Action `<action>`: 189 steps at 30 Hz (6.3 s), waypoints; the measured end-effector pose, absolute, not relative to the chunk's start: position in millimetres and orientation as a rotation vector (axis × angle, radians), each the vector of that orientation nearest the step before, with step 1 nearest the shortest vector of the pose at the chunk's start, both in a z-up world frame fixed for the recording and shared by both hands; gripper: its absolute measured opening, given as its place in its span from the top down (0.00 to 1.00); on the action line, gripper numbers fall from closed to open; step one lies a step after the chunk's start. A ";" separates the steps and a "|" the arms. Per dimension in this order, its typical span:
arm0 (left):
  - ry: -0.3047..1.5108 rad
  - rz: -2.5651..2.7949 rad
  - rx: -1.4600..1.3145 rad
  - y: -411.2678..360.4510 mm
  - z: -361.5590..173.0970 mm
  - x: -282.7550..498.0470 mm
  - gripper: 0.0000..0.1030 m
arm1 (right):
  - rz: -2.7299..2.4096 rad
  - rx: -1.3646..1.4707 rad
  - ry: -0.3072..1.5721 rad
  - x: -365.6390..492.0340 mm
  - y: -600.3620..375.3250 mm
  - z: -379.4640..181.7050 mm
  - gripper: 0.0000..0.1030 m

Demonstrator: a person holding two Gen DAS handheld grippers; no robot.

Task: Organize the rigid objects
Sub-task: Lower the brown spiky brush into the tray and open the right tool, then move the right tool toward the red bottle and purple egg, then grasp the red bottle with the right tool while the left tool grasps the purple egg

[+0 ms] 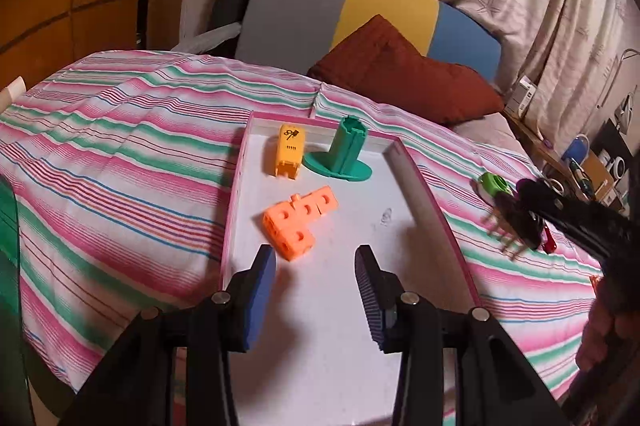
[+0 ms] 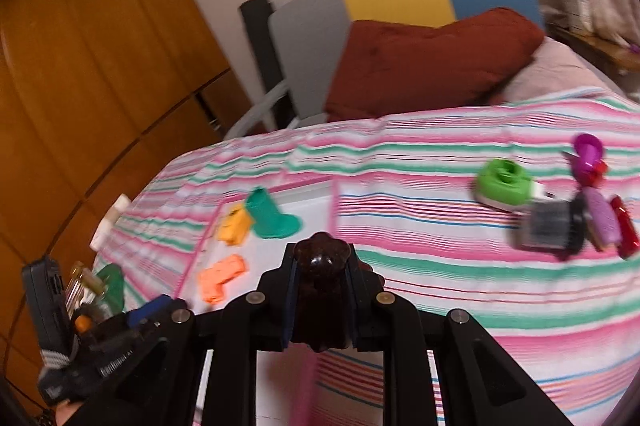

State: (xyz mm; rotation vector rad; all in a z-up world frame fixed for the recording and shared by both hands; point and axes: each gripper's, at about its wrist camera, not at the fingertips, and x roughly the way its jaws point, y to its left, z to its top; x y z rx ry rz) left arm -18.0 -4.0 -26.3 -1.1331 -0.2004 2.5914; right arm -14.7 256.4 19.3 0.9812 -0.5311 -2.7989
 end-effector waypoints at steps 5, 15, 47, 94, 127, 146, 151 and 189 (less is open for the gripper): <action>-0.178 2.604 -1.117 -6.8 -26.3 -11.9 0.60 | -2.747 1.003 -0.434 -33.8 222.7 22.5 0.80; -0.188 2.591 -1.120 -13.2 -30.0 -5.2 0.60 | -2.710 1.116 -0.262 -82.6 187.3 2.3 0.80; -0.221 2.520 -1.149 -1.7 -34.1 4.5 0.60 | -2.816 1.164 -0.138 -94.3 202.5 14.9 0.21; 0.182 2.129 -1.124 203.7 -21.9 56.8 0.60 | -3.364 1.254 -0.683 47.0 522.6 -36.4 0.24; 0.071 1.954 -1.193 363.3 -20.1 19.8 0.60 | -3.240 1.378 -0.806 37.0 572.2 -67.0 0.61; 0.112 2.075 -1.261 436.2 -57.0 -55.1 0.60 | -3.240 1.303 -0.867 41.2 574.5 -69.9 0.61; 0.268 2.144 -1.187 457.5 -60.0 -59.9 0.60 | -3.244 1.299 -0.872 41.5 574.5 -70.6 0.61; 0.310 2.093 -1.035 374.3 -62.5 9.5 0.66 | -3.287 1.363 -0.706 35.0 556.6 -69.4 0.74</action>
